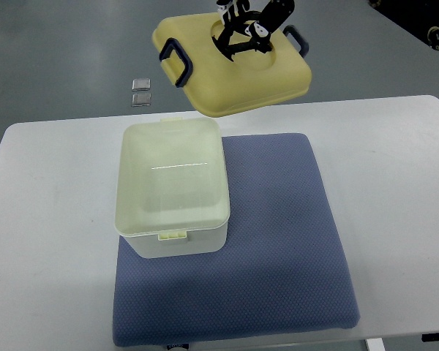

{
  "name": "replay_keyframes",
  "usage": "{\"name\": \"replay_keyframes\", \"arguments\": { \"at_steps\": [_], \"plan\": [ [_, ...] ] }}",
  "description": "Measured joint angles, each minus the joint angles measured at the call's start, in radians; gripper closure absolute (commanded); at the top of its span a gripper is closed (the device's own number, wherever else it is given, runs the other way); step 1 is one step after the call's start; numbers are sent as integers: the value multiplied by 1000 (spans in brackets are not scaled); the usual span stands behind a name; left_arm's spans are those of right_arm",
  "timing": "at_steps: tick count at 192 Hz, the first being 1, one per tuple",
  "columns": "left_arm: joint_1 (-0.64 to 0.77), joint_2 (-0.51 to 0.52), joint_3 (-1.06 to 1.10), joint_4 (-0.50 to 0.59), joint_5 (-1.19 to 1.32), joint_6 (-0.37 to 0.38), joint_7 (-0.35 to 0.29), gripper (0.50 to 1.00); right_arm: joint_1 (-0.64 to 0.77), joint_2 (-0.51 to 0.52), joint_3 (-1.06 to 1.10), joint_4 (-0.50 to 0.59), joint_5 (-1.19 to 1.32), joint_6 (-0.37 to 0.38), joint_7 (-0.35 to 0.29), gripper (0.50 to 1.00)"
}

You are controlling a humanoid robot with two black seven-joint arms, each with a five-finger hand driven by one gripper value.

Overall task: Open white storage box with right hand
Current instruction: 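Lift the yellow lid off the box with the right hand, then lower the lid onto the blue mat beside the box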

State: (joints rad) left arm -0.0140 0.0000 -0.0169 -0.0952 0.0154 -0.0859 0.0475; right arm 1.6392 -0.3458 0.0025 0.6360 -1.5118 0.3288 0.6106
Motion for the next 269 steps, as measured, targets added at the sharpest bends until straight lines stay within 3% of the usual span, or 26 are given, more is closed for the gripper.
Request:
{"name": "replay_keyframes", "arguments": {
  "at_steps": [50,90,147,244,245,246,247,248,249,253,269],
  "plan": [
    [0,0,0,-1,0,0,0,500,-148,-54,-3,-43,0,49,0,1000],
    [0,0,0,-1,0,0,0,500,-256,-46,-1,-133,0,53,0,1000],
    [0,0,0,-1,0,0,0,500,-369,-20,13,-148,7,57,-1,1000],
    [0,0,0,-1,0,0,0,500,-470,60,13,-153,68,6,-94,1000],
    [0,0,0,-1,0,0,0,500,-470,60,13,-153,68,6,-94,969],
    [0,0,0,-1,0,0,0,500,-470,60,13,-153,69,6,-94,969],
    [0,0,0,-1,0,0,0,500,-470,59,14,-153,69,6,-94,926],
    [0,0,0,-1,0,0,0,500,-470,59,14,-152,69,6,-94,926],
    [0,0,0,-1,0,0,0,500,-470,59,14,-152,69,6,-94,888],
    [0,0,0,-1,0,0,0,500,-470,59,14,-151,69,6,-93,832],
    [0,0,0,-1,0,0,0,500,-461,55,14,-146,70,10,-87,771]
  ]
}}
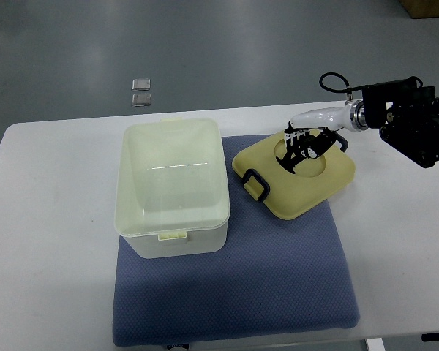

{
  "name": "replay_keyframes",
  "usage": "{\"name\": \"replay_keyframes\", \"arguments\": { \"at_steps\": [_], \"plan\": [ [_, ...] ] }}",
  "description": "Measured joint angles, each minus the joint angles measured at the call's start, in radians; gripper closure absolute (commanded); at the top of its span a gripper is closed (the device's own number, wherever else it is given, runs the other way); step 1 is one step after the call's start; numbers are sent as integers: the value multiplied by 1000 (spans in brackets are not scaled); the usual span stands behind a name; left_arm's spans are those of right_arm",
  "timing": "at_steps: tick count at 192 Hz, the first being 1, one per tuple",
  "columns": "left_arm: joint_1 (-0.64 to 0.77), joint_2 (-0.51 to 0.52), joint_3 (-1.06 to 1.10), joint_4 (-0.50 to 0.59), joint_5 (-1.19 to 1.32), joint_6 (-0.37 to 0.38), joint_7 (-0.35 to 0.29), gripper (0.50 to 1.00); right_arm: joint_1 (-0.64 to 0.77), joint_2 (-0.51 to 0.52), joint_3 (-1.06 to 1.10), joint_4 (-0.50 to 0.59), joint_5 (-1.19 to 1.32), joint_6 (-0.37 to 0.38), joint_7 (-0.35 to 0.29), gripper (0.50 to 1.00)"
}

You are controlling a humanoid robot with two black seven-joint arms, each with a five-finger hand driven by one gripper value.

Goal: Open white storage box with right hand

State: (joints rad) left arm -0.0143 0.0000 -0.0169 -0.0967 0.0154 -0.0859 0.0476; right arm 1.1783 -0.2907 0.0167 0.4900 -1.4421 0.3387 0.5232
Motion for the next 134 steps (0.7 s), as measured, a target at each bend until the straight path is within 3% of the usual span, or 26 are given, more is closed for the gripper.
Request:
{"name": "replay_keyframes", "arguments": {
  "at_steps": [35,83,112,134],
  "plan": [
    [-1,0,0,0,0,0,0,500,44,-17,-12,14,-3,21,9,732],
    [-1,0,0,0,0,0,0,500,104,-63,24,15,31,71,26,730],
    [-1,0,0,0,0,0,0,500,93,-69,158,5,246,61,24,730],
    [0,0,0,0,0,0,0,500,17,-54,303,0,524,-1,16,730]
  ]
}}
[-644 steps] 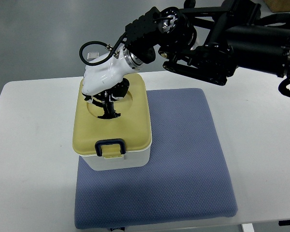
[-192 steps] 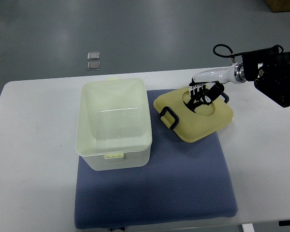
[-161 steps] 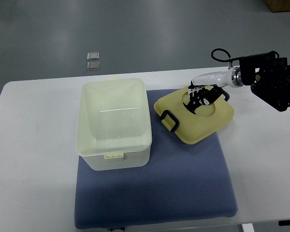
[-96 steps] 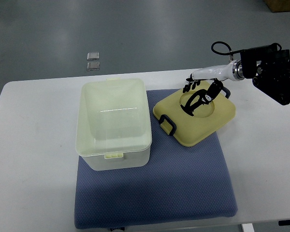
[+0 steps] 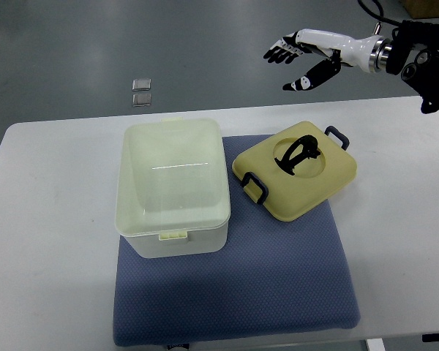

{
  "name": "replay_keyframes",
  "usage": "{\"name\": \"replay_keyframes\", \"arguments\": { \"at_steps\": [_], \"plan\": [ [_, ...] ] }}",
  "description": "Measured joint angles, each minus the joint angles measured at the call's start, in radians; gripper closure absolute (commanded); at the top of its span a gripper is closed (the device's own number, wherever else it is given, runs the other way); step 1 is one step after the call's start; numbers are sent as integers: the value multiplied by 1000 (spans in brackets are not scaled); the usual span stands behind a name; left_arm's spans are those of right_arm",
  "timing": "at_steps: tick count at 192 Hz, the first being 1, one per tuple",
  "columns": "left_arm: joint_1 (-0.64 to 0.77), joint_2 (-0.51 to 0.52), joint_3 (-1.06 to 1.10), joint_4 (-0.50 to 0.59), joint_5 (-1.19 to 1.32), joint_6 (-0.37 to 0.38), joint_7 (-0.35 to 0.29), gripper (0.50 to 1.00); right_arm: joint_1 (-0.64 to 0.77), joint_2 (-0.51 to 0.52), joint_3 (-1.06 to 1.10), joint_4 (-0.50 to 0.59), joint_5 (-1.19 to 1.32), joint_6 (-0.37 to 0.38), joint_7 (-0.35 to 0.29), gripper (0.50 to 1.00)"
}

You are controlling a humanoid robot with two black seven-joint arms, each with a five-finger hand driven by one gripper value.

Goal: Open white storage box with right hand

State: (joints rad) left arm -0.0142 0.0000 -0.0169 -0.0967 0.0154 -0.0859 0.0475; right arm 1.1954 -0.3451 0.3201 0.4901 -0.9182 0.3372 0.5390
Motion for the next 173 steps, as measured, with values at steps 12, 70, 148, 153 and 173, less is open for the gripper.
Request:
{"name": "replay_keyframes", "arguments": {
  "at_steps": [12,70,148,153,173],
  "plan": [
    [0,0,0,0,0,0,0,500,-61,12,77,0,175,-54,-2,730],
    [0,0,-1,-6,0,0,0,500,-266,149,199,2,668,-272,-8,626],
    [0,0,0,0,0,-1,0,500,-298,141,176,15,674,-213,-138,576],
    [0,0,0,0,0,-1,0,500,-299,140,177,15,674,-211,-138,576],
    [1,0,-1,0,0,-1,0,500,-299,142,185,15,674,-204,-137,576]
  ]
}}
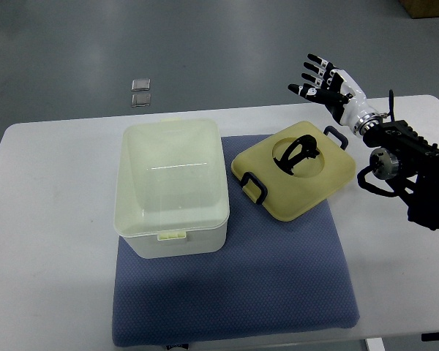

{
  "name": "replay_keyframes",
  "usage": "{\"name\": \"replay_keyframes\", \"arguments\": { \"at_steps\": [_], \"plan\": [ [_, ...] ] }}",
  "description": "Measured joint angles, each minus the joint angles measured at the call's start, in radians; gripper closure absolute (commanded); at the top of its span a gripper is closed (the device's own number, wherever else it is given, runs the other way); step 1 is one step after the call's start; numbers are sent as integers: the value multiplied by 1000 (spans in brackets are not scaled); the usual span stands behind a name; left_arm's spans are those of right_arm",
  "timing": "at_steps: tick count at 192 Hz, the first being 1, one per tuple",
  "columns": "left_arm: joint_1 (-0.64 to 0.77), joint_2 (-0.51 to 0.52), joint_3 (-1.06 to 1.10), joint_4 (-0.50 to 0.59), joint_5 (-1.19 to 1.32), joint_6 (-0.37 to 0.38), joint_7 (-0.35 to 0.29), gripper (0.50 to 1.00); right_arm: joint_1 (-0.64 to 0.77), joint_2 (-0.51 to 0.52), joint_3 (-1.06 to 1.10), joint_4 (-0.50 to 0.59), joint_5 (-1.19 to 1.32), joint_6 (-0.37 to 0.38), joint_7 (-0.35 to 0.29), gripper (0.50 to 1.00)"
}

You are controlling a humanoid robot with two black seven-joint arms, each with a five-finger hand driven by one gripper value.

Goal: Open white storage box with right hand

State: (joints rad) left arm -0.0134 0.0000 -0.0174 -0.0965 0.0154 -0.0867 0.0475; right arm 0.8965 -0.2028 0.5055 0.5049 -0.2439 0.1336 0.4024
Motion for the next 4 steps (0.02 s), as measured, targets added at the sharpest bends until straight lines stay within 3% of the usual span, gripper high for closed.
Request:
{"name": "replay_keyframes", "arguments": {
  "at_steps": [4],
  "plan": [
    [0,0,0,0,0,0,0,500,0,1,2,0,0,1,0,576]
  ]
}}
